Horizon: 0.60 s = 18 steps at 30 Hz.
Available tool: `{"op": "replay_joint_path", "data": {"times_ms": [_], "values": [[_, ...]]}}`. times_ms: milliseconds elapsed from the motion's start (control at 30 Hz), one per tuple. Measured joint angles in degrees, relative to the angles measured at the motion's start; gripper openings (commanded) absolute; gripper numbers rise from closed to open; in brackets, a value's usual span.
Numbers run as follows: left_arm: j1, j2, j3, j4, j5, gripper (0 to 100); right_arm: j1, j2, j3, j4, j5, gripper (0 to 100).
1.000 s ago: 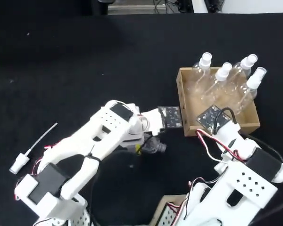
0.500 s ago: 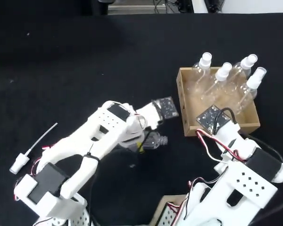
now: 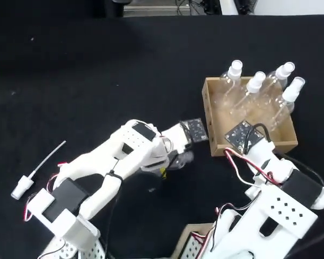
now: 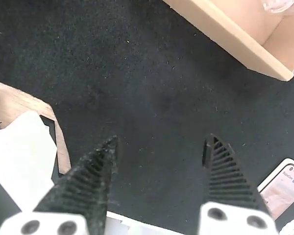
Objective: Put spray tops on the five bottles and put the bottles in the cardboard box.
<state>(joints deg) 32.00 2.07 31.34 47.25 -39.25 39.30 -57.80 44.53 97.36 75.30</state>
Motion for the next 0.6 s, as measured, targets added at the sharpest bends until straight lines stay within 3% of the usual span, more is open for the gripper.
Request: {"op": "replay_joint_path", "data": {"times_ms": [167, 367, 600], "values": [[0.88, -4.22, 1.05, 3.87, 1.41, 13, 0.00, 0.00, 0.00, 0.00, 0.00, 24.0], [0.26, -15.91, 7.47, 6.42, 7.56, 31, 0.00, 0.00, 0.00, 0.00, 0.00, 24.0], [-2.02, -18.20, 14.07, 4.13, 16.35, 27, 0.00, 0.00, 0.00, 0.00, 0.00, 24.0]]}}
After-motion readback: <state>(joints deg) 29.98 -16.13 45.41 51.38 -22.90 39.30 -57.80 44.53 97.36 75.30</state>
